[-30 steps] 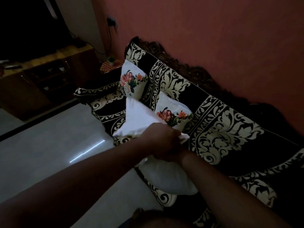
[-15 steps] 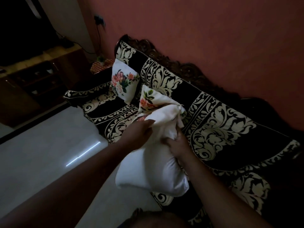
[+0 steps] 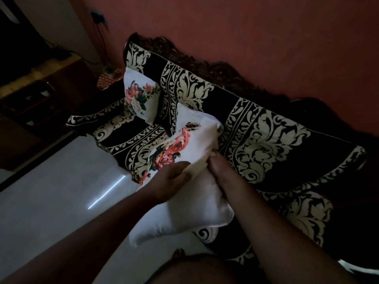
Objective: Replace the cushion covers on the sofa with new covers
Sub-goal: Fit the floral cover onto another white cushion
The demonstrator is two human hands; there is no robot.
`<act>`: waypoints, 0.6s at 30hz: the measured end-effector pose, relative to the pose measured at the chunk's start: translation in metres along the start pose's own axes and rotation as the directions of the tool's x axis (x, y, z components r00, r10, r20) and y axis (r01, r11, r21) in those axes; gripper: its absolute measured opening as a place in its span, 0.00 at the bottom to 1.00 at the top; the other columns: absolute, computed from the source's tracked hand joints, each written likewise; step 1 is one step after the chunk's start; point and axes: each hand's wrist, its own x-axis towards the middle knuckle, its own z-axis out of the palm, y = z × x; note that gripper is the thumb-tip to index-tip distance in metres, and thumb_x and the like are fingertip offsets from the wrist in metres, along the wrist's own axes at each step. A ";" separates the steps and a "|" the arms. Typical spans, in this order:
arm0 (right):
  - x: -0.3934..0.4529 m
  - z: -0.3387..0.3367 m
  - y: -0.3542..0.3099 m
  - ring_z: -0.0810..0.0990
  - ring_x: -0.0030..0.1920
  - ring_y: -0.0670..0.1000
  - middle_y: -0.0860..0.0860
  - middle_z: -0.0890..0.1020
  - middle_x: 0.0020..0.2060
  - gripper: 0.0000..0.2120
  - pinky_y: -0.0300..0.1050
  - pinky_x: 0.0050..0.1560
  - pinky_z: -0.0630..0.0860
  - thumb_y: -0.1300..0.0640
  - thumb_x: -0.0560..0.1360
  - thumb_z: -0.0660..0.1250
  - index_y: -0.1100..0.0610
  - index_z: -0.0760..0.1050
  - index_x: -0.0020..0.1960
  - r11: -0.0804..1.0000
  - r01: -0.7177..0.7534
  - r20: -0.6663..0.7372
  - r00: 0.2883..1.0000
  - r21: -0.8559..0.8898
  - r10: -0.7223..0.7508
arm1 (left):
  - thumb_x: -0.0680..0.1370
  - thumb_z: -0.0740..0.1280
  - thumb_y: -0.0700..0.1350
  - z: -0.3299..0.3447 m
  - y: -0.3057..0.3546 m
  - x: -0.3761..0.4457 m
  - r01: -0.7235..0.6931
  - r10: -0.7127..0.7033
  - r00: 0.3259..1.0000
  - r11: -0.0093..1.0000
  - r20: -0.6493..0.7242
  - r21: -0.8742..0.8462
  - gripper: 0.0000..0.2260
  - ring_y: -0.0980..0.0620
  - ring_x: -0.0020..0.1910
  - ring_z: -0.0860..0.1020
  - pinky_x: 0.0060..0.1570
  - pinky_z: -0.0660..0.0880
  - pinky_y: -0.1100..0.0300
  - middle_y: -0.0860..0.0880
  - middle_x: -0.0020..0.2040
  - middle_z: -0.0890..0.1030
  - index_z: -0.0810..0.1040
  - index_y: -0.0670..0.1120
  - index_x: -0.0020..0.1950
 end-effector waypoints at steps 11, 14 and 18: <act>-0.002 -0.038 -0.036 0.84 0.55 0.56 0.53 0.87 0.52 0.10 0.49 0.52 0.81 0.56 0.83 0.61 0.51 0.80 0.59 0.976 0.011 0.141 0.989 0.219 -0.043 | 0.55 0.64 0.85 -0.001 -0.060 -0.035 -0.104 0.137 0.991 0.784 -0.008 0.612 0.68 0.47 0.82 0.48 0.78 0.47 0.41 0.45 0.83 0.51 0.40 0.52 0.83; 0.001 -0.030 -0.048 0.83 0.59 0.59 0.56 0.84 0.58 0.16 0.52 0.55 0.81 0.64 0.80 0.64 0.51 0.78 0.64 0.961 0.031 0.197 0.977 0.273 -0.087 | 0.55 0.72 0.78 0.015 -0.052 -0.020 -0.032 0.135 0.982 0.811 -0.134 0.584 0.66 0.45 0.75 0.60 0.74 0.60 0.42 0.45 0.78 0.61 0.52 0.45 0.82; -0.001 -0.028 -0.076 0.81 0.61 0.59 0.60 0.80 0.63 0.24 0.51 0.56 0.80 0.68 0.78 0.64 0.55 0.71 0.72 0.953 0.036 0.304 0.944 0.301 -0.132 | 0.58 0.82 0.66 0.025 -0.053 0.000 -0.073 0.176 0.947 0.933 -0.269 0.352 0.55 0.45 0.69 0.71 0.67 0.73 0.43 0.49 0.72 0.70 0.63 0.47 0.77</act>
